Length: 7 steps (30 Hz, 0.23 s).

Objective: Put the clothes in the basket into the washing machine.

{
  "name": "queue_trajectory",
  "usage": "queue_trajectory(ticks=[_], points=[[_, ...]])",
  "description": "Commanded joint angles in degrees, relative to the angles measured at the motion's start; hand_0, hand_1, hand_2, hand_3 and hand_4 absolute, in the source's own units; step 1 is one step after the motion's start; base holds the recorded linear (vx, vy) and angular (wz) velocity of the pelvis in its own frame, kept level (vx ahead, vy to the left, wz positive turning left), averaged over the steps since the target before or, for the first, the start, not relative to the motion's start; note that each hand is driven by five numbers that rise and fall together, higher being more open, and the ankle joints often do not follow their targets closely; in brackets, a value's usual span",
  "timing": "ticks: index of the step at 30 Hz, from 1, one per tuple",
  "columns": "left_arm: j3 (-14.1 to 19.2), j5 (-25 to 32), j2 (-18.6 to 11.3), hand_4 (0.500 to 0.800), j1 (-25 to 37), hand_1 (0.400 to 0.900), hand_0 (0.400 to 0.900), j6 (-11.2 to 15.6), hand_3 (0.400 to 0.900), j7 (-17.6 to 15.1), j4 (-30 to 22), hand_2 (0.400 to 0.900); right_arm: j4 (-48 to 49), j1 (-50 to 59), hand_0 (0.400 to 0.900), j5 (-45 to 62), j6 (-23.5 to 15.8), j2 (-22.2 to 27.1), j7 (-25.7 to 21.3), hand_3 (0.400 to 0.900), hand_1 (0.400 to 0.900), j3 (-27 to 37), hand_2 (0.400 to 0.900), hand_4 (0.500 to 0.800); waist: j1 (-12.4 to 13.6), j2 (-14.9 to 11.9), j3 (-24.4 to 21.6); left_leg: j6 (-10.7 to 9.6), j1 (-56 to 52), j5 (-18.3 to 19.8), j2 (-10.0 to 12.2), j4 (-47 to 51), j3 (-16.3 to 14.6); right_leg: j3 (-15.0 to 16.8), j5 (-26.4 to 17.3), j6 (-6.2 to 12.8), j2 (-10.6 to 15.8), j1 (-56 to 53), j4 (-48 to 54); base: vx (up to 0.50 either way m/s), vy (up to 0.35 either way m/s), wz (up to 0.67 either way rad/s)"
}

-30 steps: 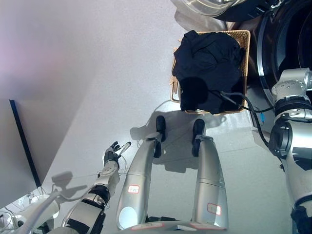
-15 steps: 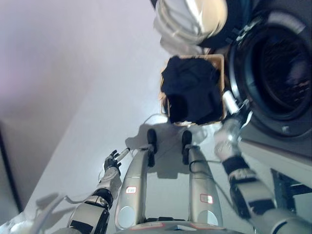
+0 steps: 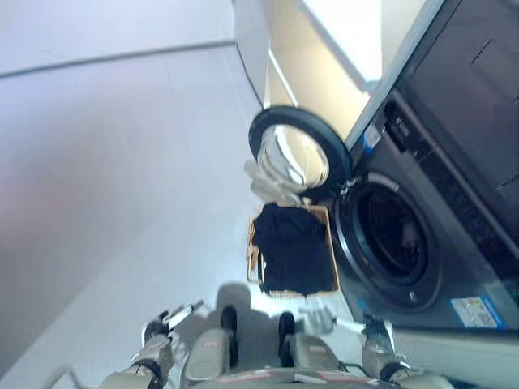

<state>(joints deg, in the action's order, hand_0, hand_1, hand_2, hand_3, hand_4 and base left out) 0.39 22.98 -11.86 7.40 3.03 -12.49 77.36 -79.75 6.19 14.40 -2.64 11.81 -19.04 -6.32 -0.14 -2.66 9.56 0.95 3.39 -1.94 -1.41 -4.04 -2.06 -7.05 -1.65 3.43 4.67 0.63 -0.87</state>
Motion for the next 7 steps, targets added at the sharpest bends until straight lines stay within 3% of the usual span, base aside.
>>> queue_trajectory(ticks=[1,7], points=[[0.46,-3.41,-0.11,0.800,-0.84,0.900,0.900,-0.75,0.900,1.10,2.71,0.900,-2.32,0.41,0.900,-1.14,1.66,2.16,0.90,0.900,0.900,3.80,0.900,0.800,0.35,1.84,-1.87,-2.41,-7.58,3.43,-0.53,8.21,0.15,0.55,2.47,1.89,-2.46,-2.03,1.29,0.14,0.014,-0.04],[1.41,-5.06,0.68,0.800,-4.62,0.900,0.900,-1.35,0.900,2.91,4.12,0.900,-3.31,-2.49,0.900,-1.09,2.01,1.53,2.75,0.900,0.900,5.31,0.900,0.800,0.47,1.89,-4.96,-2.39,-12.18,4.73,-0.43,9.04,-0.40,0.40,2.05,2.01,-2.44,-7.82,4.78,0.07,0.003,-0.03]])
